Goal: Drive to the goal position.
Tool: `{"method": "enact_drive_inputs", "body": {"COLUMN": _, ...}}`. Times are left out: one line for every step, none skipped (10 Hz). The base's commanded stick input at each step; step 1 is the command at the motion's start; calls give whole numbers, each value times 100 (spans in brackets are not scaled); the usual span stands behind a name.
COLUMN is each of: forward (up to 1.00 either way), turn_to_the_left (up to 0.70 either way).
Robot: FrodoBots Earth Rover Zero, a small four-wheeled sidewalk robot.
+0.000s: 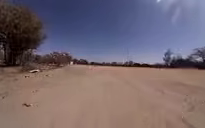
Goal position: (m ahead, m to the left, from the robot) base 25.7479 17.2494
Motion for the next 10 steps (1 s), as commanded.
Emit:
{"method": "enact_drive_inputs", "body": {"forward": 100, "turn_to_the_left": 0}}
{"method": "enact_drive_inputs", "body": {"forward": 100, "turn_to_the_left": 0}}
{"method": "enact_drive_inputs", "body": {"forward": 100, "turn_to_the_left": 0}}
{"method": "enact_drive_inputs", "body": {"forward": 100, "turn_to_the_left": 0}}
{"method": "enact_drive_inputs", "body": {"forward": 100, "turn_to_the_left": 0}}
{"method": "enact_drive_inputs", "body": {"forward": 100, "turn_to_the_left": 0}}
{"method": "enact_drive_inputs", "body": {"forward": 100, "turn_to_the_left": 0}}
{"method": "enact_drive_inputs", "body": {"forward": 100, "turn_to_the_left": 0}}
{"method": "enact_drive_inputs", "body": {"forward": 100, "turn_to_the_left": 0}}
{"method": "enact_drive_inputs", "body": {"forward": 100, "turn_to_the_left": 0}}
